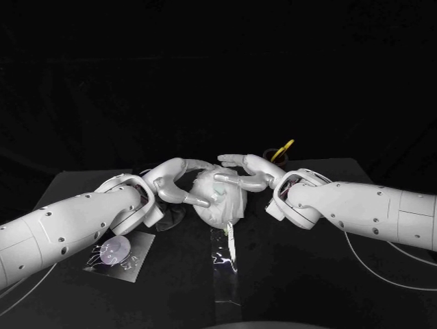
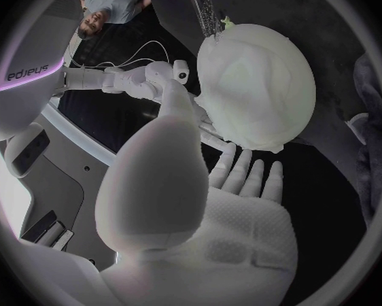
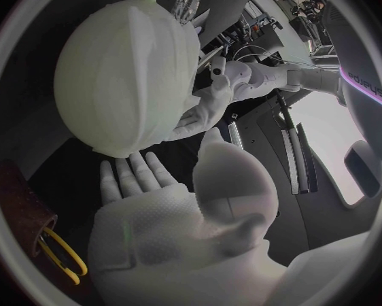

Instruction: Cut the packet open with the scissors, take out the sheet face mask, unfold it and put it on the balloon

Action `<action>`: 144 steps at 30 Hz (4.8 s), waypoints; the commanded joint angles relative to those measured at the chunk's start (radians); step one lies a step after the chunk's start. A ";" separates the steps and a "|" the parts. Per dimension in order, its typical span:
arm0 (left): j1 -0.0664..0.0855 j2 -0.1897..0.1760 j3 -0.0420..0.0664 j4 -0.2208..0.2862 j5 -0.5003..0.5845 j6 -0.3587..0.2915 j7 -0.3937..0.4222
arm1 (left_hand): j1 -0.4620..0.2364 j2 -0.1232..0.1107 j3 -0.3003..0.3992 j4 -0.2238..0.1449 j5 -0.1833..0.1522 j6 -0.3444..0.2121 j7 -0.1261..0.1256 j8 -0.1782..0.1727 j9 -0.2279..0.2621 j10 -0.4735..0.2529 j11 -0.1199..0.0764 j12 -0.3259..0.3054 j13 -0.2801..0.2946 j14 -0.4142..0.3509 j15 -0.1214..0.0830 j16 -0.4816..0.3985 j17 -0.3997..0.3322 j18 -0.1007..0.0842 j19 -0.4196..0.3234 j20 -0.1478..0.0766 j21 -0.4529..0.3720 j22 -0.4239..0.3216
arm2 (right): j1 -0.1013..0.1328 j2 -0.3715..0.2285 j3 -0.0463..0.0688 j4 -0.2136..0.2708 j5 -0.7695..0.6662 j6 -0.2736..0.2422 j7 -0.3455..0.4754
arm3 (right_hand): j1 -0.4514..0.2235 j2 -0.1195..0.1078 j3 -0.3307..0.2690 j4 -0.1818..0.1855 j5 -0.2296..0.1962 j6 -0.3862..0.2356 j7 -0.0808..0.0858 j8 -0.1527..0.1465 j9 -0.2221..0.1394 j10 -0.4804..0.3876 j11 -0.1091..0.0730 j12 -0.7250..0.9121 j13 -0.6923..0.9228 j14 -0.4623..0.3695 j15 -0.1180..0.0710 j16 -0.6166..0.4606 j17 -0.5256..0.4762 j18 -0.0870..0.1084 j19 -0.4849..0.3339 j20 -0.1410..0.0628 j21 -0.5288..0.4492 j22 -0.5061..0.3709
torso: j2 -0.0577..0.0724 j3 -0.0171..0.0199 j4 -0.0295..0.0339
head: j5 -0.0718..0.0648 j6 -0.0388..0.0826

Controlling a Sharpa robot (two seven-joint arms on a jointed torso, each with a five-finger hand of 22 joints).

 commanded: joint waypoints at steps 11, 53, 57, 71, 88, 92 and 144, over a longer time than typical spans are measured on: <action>0.000 0.014 0.001 -0.021 -0.022 0.027 -0.038 | 0.014 0.014 0.013 -0.001 0.003 0.008 0.090 0.006 0.001 0.001 0.005 -0.005 -0.001 0.011 0.003 0.004 0.002 0.014 0.010 0.003 0.006 0.002 | 0.001 0.005 0.001 -0.013 -0.141 0.128 -0.124 | -0.034 -0.026 -0.004 0.000 -0.005 0.028 0.124 0.013 0.006 -0.007 -0.004 0.000 -0.001 -0.009 -0.004 -0.004 -0.004 -0.001 0.002 0.000 0.006 0.002 | -0.002 0.0010 -0.0005 | -0.006 -0.010; 0.000 0.016 0.001 -0.021 -0.087 0.056 -0.262 | 0.016 0.035 0.030 -0.002 0.000 0.034 0.126 0.021 0.008 0.078 0.041 0.002 0.004 0.108 0.039 0.036 0.021 -0.009 0.037 0.007 0.017 0.008 | 0.000 -0.026 0.000 0.004 -0.241 0.089 -0.337 | -0.033 -0.070 0.059 -0.001 -0.003 0.011 0.138 0.009 -0.006 -0.008 0.009 0.000 -0.001 0.005 0.008 -0.001 -0.006 -0.008 0.023 0.004 0.013 0.017 | 0.000 0.0008 0.0008 | -0.012 -0.018; 0.000 0.013 0.000 -0.014 -0.089 0.062 -0.267 | 0.016 0.040 0.033 -0.002 0.000 0.041 0.125 0.024 0.010 0.084 0.041 0.002 0.005 0.112 0.039 0.036 0.021 -0.009 0.038 0.007 0.018 0.008 | 0.000 -0.027 0.000 0.007 -0.245 0.078 -0.344 | -0.028 -0.068 0.067 -0.001 -0.001 0.007 0.139 0.007 -0.009 -0.011 0.009 -0.001 -0.001 0.002 0.009 -0.002 -0.007 -0.010 0.024 0.003 0.014 0.018 | 0.000 0.0009 -0.0003 | -0.013 -0.018; 0.000 -0.012 0.001 -0.021 -0.026 -0.045 -0.238 | 0.025 0.052 0.047 -0.003 0.000 0.103 0.132 0.048 0.030 0.143 0.050 0.005 0.007 0.162 0.049 0.047 0.029 -0.019 0.074 0.008 0.034 0.015 | 0.000 -0.048 0.002 0.050 -0.160 -0.096 -0.225 | 0.026 -0.052 0.089 -0.004 0.073 0.027 0.142 0.007 -0.017 0.015 0.016 0.001 0.001 0.036 0.018 0.001 -0.009 -0.018 0.064 0.004 0.033 0.050 | 0.000 0.0008 -0.0012 | -0.016 -0.014; 0.001 -0.097 0.017 0.053 0.114 -0.100 -0.146 | 0.038 0.016 0.014 -0.002 0.001 0.085 0.122 0.042 0.019 0.171 0.053 0.002 0.007 0.171 0.052 0.038 0.028 -0.033 0.069 0.010 0.034 0.013 | -0.001 -0.145 0.005 0.183 0.013 -0.161 -0.082 | 0.057 -0.238 0.048 0.002 -0.001 -0.050 0.107 -0.020 -0.056 -0.075 0.044 -0.006 -0.006 -0.039 0.052 -0.010 -0.037 -0.056 0.033 0.006 0.022 0.006 | -0.003 0.0001 0.0006 | -0.015 -0.004; 0.000 -0.099 0.018 0.069 0.142 -0.125 -0.115 | 0.043 0.018 0.017 -0.002 0.001 0.085 0.121 0.042 0.018 0.161 0.054 0.001 0.006 0.155 0.055 0.028 0.025 -0.036 0.066 0.009 0.033 0.012 | -0.003 -0.163 0.005 0.207 0.018 -0.157 -0.072 | 0.090 -0.253 0.035 0.002 -0.001 -0.051 0.119 -0.019 -0.056 -0.080 0.038 -0.005 -0.005 -0.046 0.047 -0.009 -0.039 -0.057 0.031 0.005 0.020 0.003 | -0.001 -0.0002 -0.0004 | -0.005 -0.003; -0.056 0.003 0.018 -0.026 0.023 -0.086 -0.095 | 0.091 0.086 0.088 -0.004 -0.004 0.072 0.056 0.046 0.011 0.049 -0.028 0.000 0.003 0.062 -0.008 -0.040 0.008 -0.007 0.015 0.005 0.016 0.001 | -0.076 -0.131 0.005 0.112 -0.374 -0.081 -0.171 | 0.436 -0.040 0.043 -0.005 -0.005 0.192 0.100 0.067 0.018 0.079 -0.024 0.007 0.005 0.044 -0.017 0.006 -0.025 0.008 0.050 0.004 0.022 0.009 | -0.001 0.0004 -0.0001 | -0.004 -0.025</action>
